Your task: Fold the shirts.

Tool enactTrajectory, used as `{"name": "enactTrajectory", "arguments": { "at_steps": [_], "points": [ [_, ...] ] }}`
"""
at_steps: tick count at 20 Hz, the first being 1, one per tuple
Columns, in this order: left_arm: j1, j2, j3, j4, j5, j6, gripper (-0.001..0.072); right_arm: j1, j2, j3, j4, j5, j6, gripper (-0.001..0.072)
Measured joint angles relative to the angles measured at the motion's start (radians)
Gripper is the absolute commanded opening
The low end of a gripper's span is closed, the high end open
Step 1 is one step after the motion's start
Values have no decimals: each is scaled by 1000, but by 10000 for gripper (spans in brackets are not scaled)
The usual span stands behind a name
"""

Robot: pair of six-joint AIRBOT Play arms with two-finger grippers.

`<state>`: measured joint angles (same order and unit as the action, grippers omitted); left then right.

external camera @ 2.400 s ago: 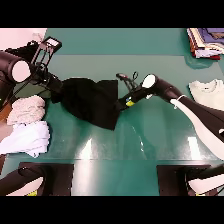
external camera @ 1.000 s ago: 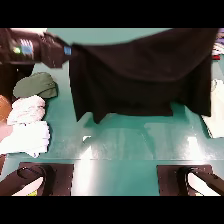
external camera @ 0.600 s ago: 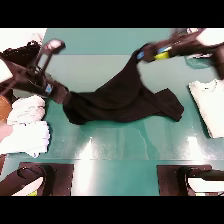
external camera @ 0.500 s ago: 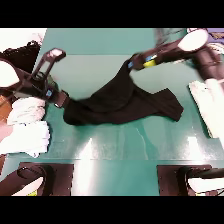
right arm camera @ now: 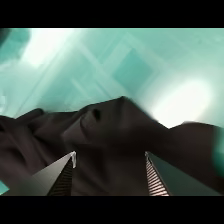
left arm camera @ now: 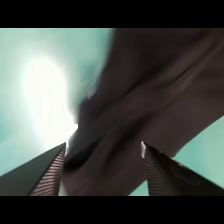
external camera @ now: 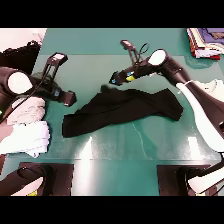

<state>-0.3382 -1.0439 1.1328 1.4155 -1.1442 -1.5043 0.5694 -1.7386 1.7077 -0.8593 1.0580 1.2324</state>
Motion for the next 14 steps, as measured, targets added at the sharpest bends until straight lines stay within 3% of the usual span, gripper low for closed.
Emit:
{"name": "enactTrajectory", "arguments": {
  "at_steps": [3,9,14],
  "points": [
    [-46,-77,-2,-72,129,6,558,-80,63,0,-1,71,0,446],
    [-121,-327,-3,-249,297,44,558,-278,224,-22,-8,222,12,446],
    [-129,-460,0,-419,438,59,557,-427,396,-211,-9,243,18,446]
  ]
}}
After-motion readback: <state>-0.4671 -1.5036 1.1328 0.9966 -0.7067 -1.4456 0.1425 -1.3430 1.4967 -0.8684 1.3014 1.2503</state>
